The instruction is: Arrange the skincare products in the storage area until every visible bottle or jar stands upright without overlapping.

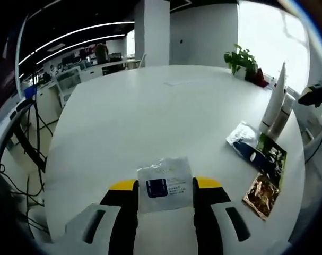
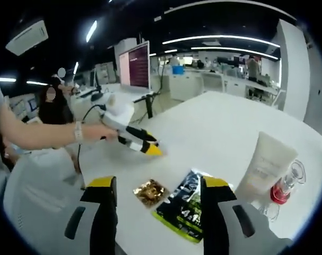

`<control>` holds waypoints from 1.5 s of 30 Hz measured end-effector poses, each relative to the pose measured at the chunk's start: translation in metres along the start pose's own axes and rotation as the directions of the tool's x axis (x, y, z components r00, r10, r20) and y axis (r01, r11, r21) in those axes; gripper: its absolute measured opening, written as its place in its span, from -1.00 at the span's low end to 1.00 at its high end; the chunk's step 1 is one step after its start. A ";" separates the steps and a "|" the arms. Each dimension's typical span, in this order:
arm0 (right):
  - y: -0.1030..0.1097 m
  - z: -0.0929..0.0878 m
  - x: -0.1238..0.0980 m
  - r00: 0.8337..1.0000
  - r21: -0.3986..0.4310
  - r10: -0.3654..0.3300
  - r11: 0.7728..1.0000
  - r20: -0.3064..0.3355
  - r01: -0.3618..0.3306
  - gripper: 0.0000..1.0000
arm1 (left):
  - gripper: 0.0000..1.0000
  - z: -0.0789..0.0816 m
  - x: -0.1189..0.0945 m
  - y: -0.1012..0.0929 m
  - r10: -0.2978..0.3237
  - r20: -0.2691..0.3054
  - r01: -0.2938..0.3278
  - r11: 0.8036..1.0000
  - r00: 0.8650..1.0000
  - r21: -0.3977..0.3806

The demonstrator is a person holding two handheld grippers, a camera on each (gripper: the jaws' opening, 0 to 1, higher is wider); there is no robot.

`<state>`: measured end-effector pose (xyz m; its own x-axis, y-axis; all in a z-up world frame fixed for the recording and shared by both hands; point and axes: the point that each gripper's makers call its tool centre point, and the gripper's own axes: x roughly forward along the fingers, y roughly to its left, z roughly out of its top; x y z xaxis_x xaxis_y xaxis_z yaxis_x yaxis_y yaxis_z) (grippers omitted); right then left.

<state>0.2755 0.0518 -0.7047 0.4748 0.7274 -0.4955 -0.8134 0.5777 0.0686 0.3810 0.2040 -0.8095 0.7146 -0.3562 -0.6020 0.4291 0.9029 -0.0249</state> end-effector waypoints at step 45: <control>-0.008 -0.011 0.116 0.987 0.244 0.153 0.960 -0.050 -0.137 -0.43 | -0.25 0.002 -0.028 -0.044 -0.095 0.154 0.111 0.989 0.984 -0.099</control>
<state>0.3329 0.1274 -0.7725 0.3272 0.7878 -0.5219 -0.7637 0.5457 0.3449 0.3427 0.1737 -0.7898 0.7469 -0.4731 -0.4672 0.4491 0.8771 -0.1702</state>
